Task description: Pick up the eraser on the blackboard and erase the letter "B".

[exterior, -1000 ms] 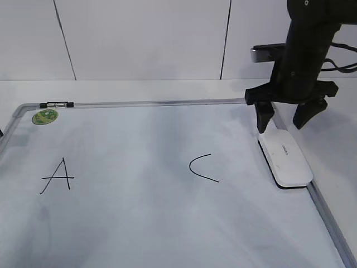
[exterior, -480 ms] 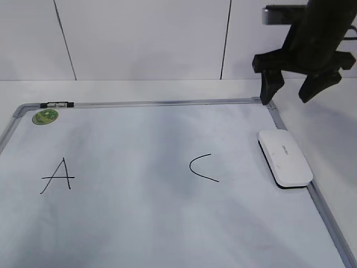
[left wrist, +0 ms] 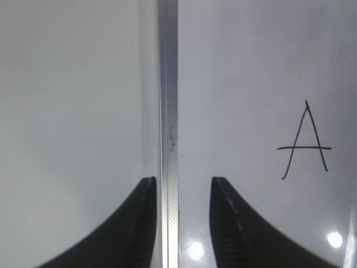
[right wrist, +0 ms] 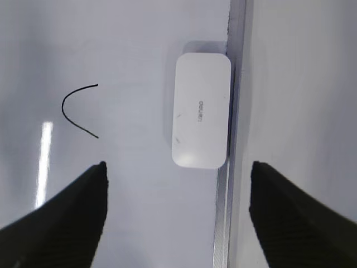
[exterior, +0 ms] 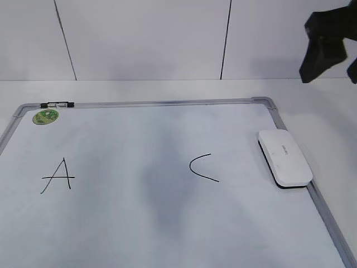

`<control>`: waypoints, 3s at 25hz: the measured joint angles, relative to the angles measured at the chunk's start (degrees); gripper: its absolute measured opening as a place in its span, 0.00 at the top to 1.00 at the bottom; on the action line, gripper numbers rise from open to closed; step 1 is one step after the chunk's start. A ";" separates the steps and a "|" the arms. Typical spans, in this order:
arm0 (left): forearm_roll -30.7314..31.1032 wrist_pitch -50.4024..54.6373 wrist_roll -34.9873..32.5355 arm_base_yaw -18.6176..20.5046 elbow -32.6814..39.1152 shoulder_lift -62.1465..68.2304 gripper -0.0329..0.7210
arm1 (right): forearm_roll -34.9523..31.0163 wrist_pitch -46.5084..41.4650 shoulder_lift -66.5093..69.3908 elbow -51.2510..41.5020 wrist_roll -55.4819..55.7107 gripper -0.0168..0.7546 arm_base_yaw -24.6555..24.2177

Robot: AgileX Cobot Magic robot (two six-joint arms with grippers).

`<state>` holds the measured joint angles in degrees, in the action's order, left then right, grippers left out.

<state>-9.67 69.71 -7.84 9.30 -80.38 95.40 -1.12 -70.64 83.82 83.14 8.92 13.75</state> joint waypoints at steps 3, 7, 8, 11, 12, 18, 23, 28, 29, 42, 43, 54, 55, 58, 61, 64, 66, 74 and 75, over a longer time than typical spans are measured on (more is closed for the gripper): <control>0.00 0.11 0.00 0.00 2.59 -5.61 0.63 | -0.60 -0.36 -5.87 -4.37 0.00 0.22 0.00; -0.41 0.37 0.13 0.00 5.48 -13.01 0.63 | -0.96 -0.72 -13.43 -9.22 0.00 0.22 0.00; -0.82 0.47 0.13 0.00 6.11 -14.98 0.63 | -0.96 -0.85 -15.49 -10.39 0.00 0.22 0.00; -2.00 0.59 -0.22 0.00 9.11 -21.13 0.63 | -0.96 -1.08 -21.63 -13.40 0.00 0.22 0.00; -2.12 0.82 -0.52 0.00 10.37 -23.07 0.63 | -1.04 -1.08 -23.33 -14.35 0.00 0.22 0.00; -2.35 1.44 -2.21 0.00 16.93 -37.28 0.64 | -1.04 -1.37 -34.71 -18.61 0.00 0.35 0.00; -2.46 1.77 -5.24 0.00 22.46 -47.16 0.63 | -0.76 -1.70 -42.79 -20.72 0.00 0.52 0.00; -3.02 2.00 -7.11 0.00 28.76 -57.26 0.64 | 2.25 -1.82 -49.19 -21.97 0.00 0.56 0.00; -3.42 2.11 -7.15 0.00 29.97 -59.50 0.64 | 3.10 -1.92 -50.23 -22.24 0.00 0.56 0.00; -7.08 2.89 -10.77 -1.76 41.43 -82.52 0.64 | 4.43 -2.10 -54.72 -26.98 -0.13 0.56 0.00; -7.08 2.89 -11.38 -2.23 41.94 -83.17 0.64 | 4.43 -2.10 -55.75 -27.83 -0.13 0.56 0.00; -7.39 0.64 -12.91 -8.14 48.01 -85.46 0.64 | 4.80 -2.24 -72.88 -40.38 -0.38 0.56 0.00; -7.39 -0.26 -12.91 -8.29 48.46 -86.15 0.64 | 5.04 -2.07 -74.47 -41.93 -0.77 0.56 0.00; -7.51 -2.91 -12.91 -8.29 49.40 -88.42 0.64 | 6.88 -0.67 -78.60 -45.90 -1.60 0.56 0.00; -7.18 -3.82 -12.05 -8.29 49.77 -91.18 0.64 | 9.84 1.30 -81.75 -48.92 -1.95 0.56 0.00; -7.04 -4.55 -10.14 -8.29 49.77 -94.38 0.63 | 11.59 3.31 -83.41 -52.26 -2.03 0.57 0.00; -6.38 -4.89 -8.31 -8.29 49.87 -94.76 0.64 | 11.80 4.24 -83.82 -53.55 -2.08 0.57 0.00; -1.80 -5.63 -0.95 -8.42 50.03 -94.79 0.64 | 11.11 5.31 -83.85 -54.10 -2.17 0.57 0.00; -1.40 -5.73 -0.57 -8.42 50.03 -94.79 0.64 | 10.85 5.21 -84.06 -54.37 -2.17 0.57 0.00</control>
<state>-11.07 63.98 -8.40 0.89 -30.35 0.61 9.73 -65.43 -0.24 28.78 6.75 13.75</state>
